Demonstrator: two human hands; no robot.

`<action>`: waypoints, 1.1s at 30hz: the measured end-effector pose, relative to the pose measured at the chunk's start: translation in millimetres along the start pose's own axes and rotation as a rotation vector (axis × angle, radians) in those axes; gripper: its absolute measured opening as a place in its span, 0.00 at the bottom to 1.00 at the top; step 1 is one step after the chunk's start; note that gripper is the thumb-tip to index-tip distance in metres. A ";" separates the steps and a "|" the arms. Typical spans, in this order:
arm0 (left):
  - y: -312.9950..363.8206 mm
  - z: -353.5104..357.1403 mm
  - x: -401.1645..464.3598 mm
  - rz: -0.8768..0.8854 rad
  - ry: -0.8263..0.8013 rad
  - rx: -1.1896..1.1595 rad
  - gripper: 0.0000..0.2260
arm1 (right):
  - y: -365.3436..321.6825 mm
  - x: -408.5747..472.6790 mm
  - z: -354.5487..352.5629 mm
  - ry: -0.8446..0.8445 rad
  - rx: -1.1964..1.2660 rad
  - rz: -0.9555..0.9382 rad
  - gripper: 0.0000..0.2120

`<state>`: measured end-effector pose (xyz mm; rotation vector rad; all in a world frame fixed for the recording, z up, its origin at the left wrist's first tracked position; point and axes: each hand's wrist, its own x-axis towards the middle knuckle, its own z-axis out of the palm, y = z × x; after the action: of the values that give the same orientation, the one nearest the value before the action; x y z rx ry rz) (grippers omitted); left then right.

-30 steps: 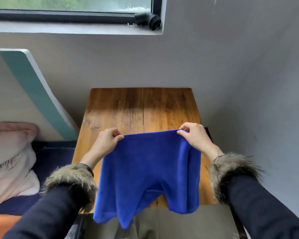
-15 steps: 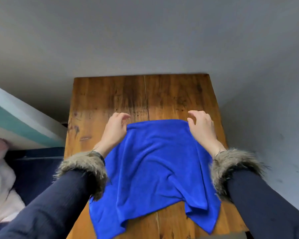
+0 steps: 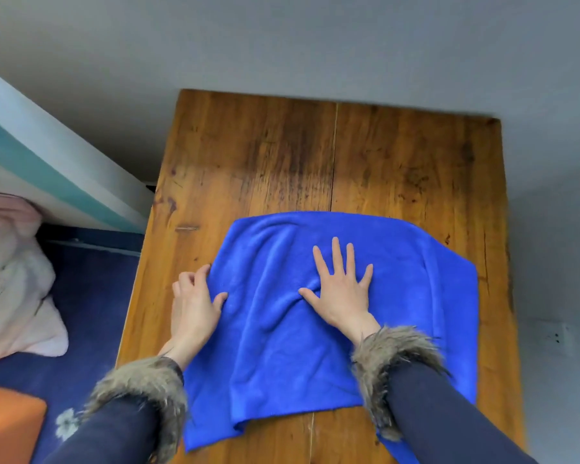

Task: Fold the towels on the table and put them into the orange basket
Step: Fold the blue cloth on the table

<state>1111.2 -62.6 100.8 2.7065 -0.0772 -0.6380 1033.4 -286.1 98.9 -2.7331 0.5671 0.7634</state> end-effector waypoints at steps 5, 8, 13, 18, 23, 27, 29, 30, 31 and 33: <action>-0.5 -8.1 14.5 0.067 0.100 -0.104 0.09 | 5.5 3.3 9.1 0.006 -0.062 -0.019 0.39; -0.9 -30.4 23.1 0.118 0.322 -0.051 0.08 | 4.0 2.2 8.3 -0.001 -0.059 -0.014 0.39; -3.2 -30.4 22.1 0.390 0.172 0.120 0.09 | 0.4 2.4 6.7 -0.014 -0.062 0.013 0.40; -8.6 -26.6 22.8 0.516 0.113 0.086 0.09 | -6.5 1.7 1.5 0.010 0.006 0.065 0.37; -7.5 -54.1 82.7 0.428 0.222 0.091 0.09 | -27.1 7.2 -3.2 -0.004 0.095 0.174 0.41; -3.3 -51.7 115.3 0.422 0.045 0.161 0.14 | -33.0 6.0 0.8 -0.024 0.082 0.219 0.48; -2.5 -49.2 120.2 0.454 0.030 0.119 0.10 | -34.0 7.7 -1.7 -0.044 0.087 0.226 0.49; -3.4 -49.2 121.8 0.461 0.035 0.099 0.08 | -34.6 8.4 -3.8 -0.057 0.089 0.229 0.49; -4.7 -51.0 124.3 0.454 0.041 0.097 0.06 | -35.1 9.0 -5.4 -0.069 0.092 0.232 0.49; -8.6 -59.9 134.4 0.406 0.086 0.147 0.06 | -35.5 10.3 -7.1 -0.088 0.102 0.238 0.49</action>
<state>1258.0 -52.7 91.0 2.7310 -0.6547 -0.4061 1059.9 -259.7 103.9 -2.5539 0.8969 0.8776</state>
